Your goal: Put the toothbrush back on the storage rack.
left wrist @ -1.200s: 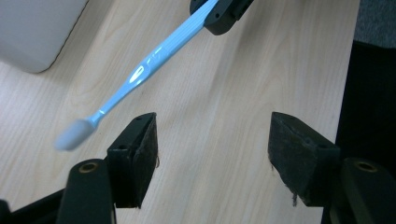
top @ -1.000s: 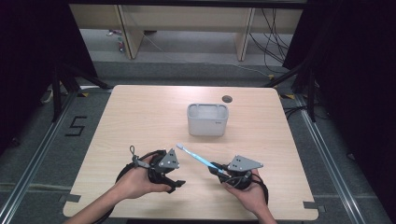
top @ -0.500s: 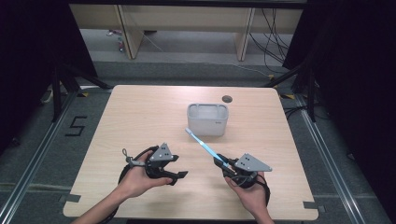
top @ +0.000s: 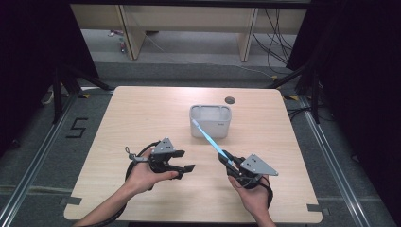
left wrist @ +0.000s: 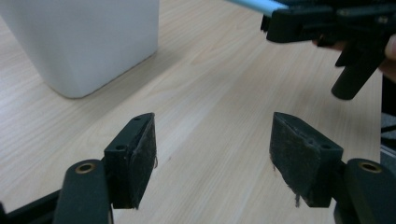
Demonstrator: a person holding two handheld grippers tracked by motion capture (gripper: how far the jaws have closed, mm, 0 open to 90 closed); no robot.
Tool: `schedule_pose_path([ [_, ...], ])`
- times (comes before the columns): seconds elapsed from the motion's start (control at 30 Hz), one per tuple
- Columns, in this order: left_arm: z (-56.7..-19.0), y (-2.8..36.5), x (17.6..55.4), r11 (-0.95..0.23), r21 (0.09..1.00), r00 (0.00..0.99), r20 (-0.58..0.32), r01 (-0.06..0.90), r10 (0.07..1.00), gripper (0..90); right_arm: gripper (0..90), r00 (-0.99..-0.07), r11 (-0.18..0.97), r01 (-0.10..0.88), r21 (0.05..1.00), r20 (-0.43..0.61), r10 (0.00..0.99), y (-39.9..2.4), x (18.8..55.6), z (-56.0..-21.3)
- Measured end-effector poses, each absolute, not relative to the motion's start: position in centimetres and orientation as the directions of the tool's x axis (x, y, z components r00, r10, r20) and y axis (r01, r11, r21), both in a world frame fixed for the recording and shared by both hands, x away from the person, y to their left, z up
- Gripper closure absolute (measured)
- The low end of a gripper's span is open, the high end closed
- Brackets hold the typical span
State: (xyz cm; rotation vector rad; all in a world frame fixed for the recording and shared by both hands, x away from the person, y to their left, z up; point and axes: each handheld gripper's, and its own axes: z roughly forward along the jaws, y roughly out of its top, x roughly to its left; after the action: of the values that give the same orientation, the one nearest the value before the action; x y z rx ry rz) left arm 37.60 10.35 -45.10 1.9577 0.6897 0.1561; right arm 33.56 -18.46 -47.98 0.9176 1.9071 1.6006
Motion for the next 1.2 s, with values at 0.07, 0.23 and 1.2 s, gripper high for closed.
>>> schedule_pose_path([
  [0.07,-44.8,10.2,37.9,-0.298,0.864,0.821,-0.201,0.405,0.534,31.8,78.8,-0.666,0.079,0.153,0.985,0.044,0.745,-18.2,33.8,-48.1],
  [0.23,-43.9,9.7,38.8,-0.265,0.868,0.814,-0.23,0.419,0.533,32.5,78.8,-0.669,0.116,0.166,0.979,0.025,0.743,-18.0,33.8,-47.9],
  [1.2,-42.6,7.1,42.0,-0.108,0.856,0.768,-0.389,0.506,0.508,39.8,78.8,-0.668,0.1,0.13,0.986,0.013,0.744,-17.1,33.6,-47.4],
])
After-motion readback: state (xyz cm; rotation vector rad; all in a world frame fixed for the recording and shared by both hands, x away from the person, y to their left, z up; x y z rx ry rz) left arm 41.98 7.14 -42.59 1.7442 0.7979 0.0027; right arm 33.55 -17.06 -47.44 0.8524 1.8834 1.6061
